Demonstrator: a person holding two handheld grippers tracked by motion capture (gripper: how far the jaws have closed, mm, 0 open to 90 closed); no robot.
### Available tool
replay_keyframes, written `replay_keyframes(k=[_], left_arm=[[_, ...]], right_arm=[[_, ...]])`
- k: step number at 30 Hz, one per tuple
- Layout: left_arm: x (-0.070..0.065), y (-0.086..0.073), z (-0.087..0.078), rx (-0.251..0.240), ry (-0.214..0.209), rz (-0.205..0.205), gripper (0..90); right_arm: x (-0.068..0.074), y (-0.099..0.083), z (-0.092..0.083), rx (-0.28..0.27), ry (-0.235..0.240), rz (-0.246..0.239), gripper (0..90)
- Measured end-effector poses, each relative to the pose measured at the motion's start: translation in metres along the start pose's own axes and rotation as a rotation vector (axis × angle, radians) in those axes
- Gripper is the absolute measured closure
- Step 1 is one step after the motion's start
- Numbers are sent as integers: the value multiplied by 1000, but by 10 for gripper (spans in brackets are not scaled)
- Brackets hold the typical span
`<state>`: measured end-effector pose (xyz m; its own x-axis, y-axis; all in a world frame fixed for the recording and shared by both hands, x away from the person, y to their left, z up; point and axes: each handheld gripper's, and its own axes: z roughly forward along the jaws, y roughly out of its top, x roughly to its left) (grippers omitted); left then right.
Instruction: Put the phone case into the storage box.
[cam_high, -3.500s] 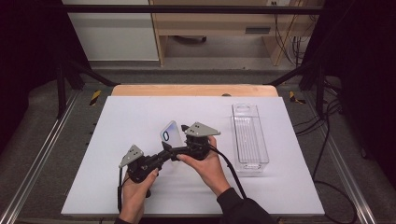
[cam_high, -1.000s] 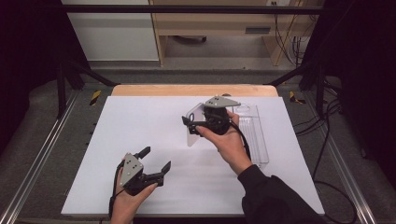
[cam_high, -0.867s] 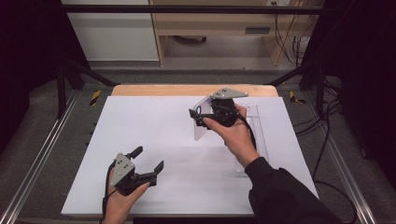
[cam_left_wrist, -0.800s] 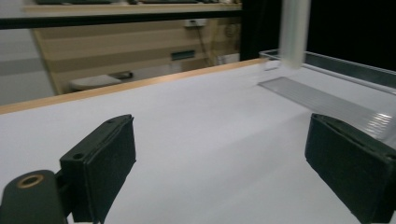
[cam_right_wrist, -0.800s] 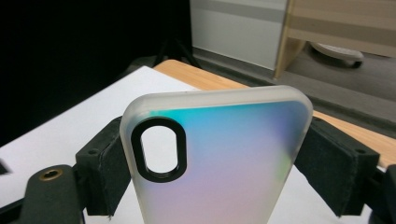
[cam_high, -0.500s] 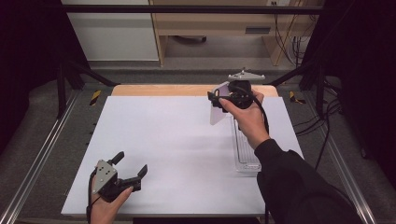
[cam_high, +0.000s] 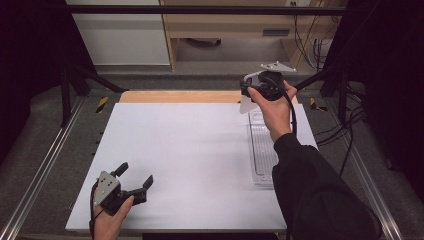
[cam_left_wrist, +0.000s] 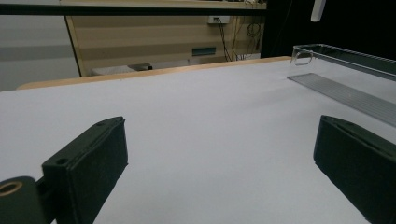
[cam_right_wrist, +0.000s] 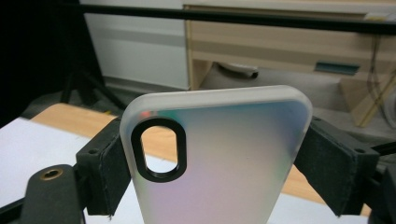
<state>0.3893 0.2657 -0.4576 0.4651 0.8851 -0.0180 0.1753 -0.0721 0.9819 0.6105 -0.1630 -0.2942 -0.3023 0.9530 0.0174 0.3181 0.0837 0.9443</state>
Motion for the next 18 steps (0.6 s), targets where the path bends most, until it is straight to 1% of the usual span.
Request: replay_keyframes(k=[1,3,8,10,12,13,15,18], left_arm=[[0,0,0,0,0,2,26],[0,0,0,1,-2,3,26],[-1,-1,1,3,-4,4,26],[-1,-1,1,1,-4,1,27],[-1,-1,1,5,-6,7,27],[-1,-1,1,4,-6,7,28],[-2,-1,2,4,-8,5,28],[-2,-1,2,5,-10,8,28]], right_arm=[[-1,0,1,-8,-13,4,182],[-4,-1,2,-23,-39,-4,181],[-10,-3,2,-56,-73,11,182],[-11,-4,2,-61,-82,15,182],[-13,-5,2,-60,-98,10,182],[-16,-8,2,-55,-116,19,182],[-18,-9,2,-53,-119,20,182],[-23,-15,4,-48,-141,38,182]])
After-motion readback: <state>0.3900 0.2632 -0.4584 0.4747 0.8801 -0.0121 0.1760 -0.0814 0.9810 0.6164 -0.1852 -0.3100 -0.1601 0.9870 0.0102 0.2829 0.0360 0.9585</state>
